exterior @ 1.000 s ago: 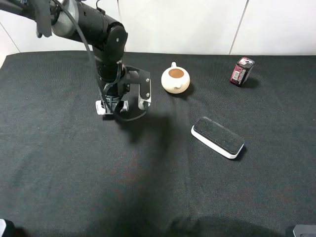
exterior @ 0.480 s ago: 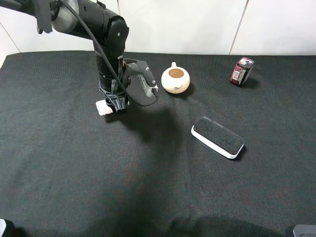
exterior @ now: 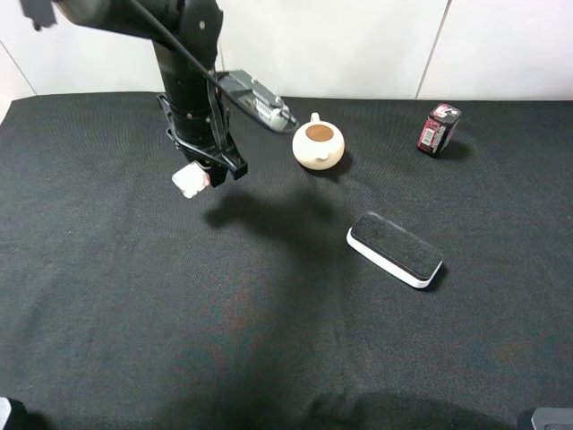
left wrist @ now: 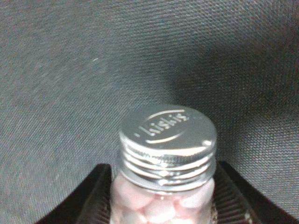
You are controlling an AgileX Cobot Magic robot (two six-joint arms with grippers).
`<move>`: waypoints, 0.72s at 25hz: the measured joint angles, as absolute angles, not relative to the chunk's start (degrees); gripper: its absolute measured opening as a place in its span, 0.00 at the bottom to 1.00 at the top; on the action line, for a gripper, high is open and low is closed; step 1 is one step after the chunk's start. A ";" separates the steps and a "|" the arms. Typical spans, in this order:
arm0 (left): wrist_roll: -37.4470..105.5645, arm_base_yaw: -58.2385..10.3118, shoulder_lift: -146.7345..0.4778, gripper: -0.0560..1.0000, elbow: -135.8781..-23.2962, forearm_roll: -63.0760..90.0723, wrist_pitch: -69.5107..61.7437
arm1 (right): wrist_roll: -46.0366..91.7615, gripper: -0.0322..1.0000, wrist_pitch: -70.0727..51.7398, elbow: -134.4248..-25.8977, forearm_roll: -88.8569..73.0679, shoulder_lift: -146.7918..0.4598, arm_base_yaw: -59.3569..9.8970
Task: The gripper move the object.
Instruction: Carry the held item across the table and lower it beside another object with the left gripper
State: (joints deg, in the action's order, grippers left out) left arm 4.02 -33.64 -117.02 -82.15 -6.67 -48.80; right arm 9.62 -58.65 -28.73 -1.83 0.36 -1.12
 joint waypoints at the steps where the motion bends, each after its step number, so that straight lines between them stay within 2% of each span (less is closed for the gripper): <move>1: 2.84 -33.64 -116.43 0.55 -82.15 -6.67 -49.00 | 9.62 0.70 -58.65 -28.73 -1.83 0.36 -1.12; 18: -4.78 -33.64 -114.95 0.55 -82.22 -6.61 -54.06 | 9.62 0.70 -58.65 -28.73 -1.83 0.36 -1.12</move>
